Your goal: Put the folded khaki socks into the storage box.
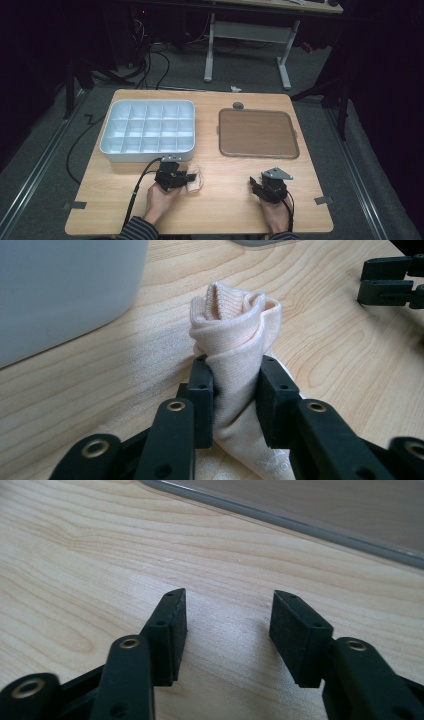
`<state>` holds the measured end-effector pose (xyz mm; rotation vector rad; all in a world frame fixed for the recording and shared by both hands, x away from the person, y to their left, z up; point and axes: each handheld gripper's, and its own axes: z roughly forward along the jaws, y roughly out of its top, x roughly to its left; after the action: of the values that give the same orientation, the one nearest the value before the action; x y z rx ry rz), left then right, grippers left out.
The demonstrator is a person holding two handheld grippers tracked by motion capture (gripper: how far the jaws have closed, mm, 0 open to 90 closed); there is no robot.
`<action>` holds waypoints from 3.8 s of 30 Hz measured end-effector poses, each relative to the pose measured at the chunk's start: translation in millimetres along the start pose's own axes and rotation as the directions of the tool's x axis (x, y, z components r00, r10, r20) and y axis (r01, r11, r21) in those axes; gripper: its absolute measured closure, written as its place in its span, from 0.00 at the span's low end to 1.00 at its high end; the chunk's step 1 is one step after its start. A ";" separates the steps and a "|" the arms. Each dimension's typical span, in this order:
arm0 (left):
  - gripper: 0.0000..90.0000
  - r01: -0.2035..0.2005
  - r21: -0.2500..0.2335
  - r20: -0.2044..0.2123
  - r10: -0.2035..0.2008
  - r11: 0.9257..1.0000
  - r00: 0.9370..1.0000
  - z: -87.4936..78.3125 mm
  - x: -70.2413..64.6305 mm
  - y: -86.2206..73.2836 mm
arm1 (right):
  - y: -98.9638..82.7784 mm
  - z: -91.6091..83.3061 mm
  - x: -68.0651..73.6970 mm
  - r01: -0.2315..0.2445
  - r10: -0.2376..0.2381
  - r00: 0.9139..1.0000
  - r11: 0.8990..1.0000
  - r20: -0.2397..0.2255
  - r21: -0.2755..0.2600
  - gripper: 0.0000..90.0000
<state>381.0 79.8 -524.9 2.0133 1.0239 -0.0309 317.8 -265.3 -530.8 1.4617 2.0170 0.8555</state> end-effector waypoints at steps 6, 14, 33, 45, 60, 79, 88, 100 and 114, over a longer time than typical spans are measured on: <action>0.83 0.000 -0.003 0.022 0.000 1.000 1.000 -4.1 0.8 0.5 | 0.4 0.6 0.4 0.001 -0.001 1.000 1.000 -0.008 0.003 0.51; 0.83 -0.064 -0.004 -0.012 0.064 0.998 0.998 -15.1 -2.8 0.7 | 1.4 2.1 0.1 -0.002 0.003 1.000 1.000 -0.021 0.007 0.46; 0.83 -0.095 -0.016 -0.004 0.095 0.995 0.996 -38.0 3.3 18.7 | 1.8 2.5 0.6 -0.001 0.001 1.000 1.000 -0.024 0.009 0.45; 0.83 -0.085 -0.021 0.000 0.085 0.996 0.996 -47.0 8.2 19.3 | 1.8 2.5 0.7 0.001 -0.001 1.000 1.000 -0.025 0.010 0.44; 0.84 -0.070 -0.019 -0.002 0.070 0.997 0.998 -58.5 14.2 19.6 | 1.8 2.5 0.7 0.001 -0.001 1.000 1.000 -0.026 0.011 0.44; 0.84 -0.073 -0.032 0.004 0.073 0.997 0.997 -76.6 23.3 38.1 | 1.8 2.5 0.7 0.001 0.000 1.000 1.000 -0.025 0.010 0.44; 0.84 -0.057 -0.051 0.007 0.058 0.997 0.998 -84.1 28.5 43.7 | 1.9 2.5 0.8 0.000 0.000 1.000 1.000 -0.025 0.010 0.44; 0.84 -0.050 -0.062 -0.014 0.049 0.997 0.999 -100.1 38.0 48.3 | 2.0 2.6 1.1 -0.002 0.002 1.000 1.000 -0.023 0.010 0.44; 0.84 -0.022 -0.077 -0.002 0.022 0.997 1.000 -102.7 50.9 51.0 | 2.0 2.8 0.9 0.001 -0.001 1.000 1.000 -0.024 0.009 0.43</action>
<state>415.1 169.4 -444.0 1.9546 0.9888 0.0213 320.7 -263.4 -531.2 1.4617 2.0416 0.8677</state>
